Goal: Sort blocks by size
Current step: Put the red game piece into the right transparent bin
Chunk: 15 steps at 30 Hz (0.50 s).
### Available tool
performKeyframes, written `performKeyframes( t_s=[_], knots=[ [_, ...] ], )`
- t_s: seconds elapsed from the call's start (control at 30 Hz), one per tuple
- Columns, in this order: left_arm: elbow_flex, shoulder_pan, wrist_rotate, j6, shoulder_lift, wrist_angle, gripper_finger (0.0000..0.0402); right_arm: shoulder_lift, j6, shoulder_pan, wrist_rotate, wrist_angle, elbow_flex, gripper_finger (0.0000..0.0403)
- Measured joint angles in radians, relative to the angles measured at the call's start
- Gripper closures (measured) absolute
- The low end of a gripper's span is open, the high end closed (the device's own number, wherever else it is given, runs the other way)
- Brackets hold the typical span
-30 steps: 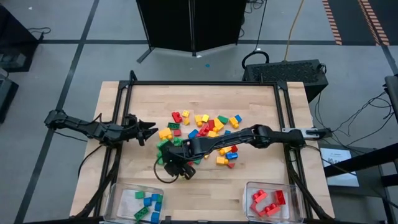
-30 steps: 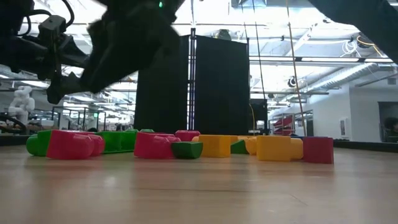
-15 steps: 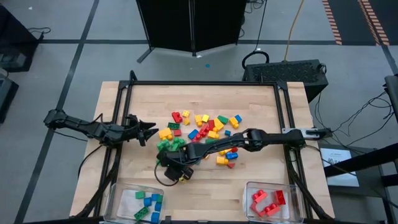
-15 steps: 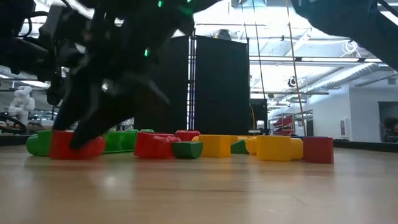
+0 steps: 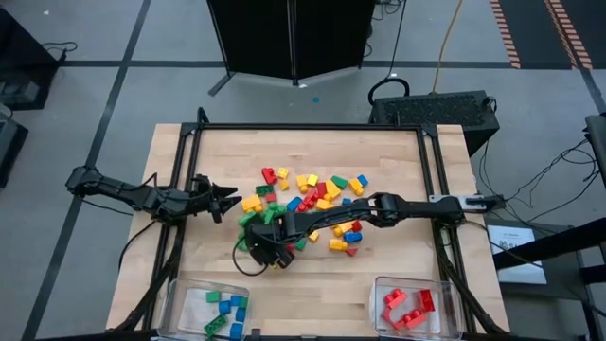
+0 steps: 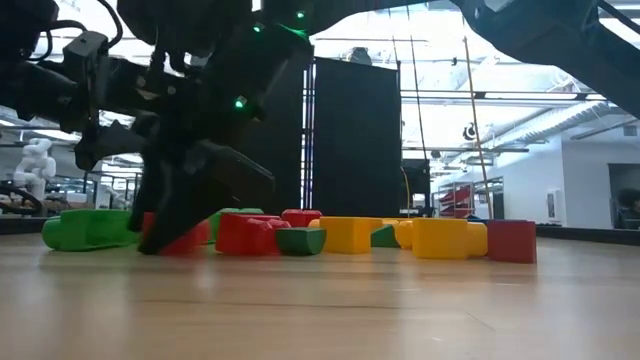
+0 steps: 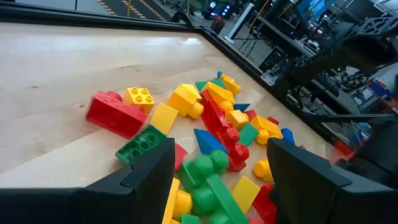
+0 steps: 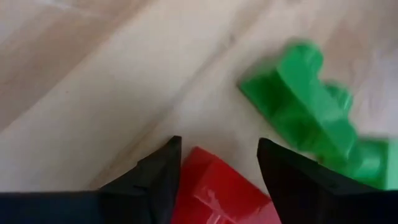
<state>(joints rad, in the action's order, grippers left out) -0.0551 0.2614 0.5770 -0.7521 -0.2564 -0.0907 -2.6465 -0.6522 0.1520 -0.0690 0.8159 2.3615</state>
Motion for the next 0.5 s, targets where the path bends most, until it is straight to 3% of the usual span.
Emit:
performKeyframes(
  t_s=[0.13, 0.37, 0.5],
  knots=[
    [0.000, 0.000, 0.000, 0.000, -0.003, 0.000, 0.0146, 0.000, 0.100, 0.002, -0.010, 0.035, -0.002, 0.0231],
    [0.000, 0.000, 0.000, 0.001, -0.005, 0.000, 0.0146, -0.001, 0.238, 0.022, -0.021, 0.051, -0.003, 0.0352],
    [0.000, 0.000, 0.000, 0.001, -0.006, 0.000, 0.0146, 0.025, 0.274, 0.031, -0.021, 0.043, -0.009, 0.0357]
  ],
)
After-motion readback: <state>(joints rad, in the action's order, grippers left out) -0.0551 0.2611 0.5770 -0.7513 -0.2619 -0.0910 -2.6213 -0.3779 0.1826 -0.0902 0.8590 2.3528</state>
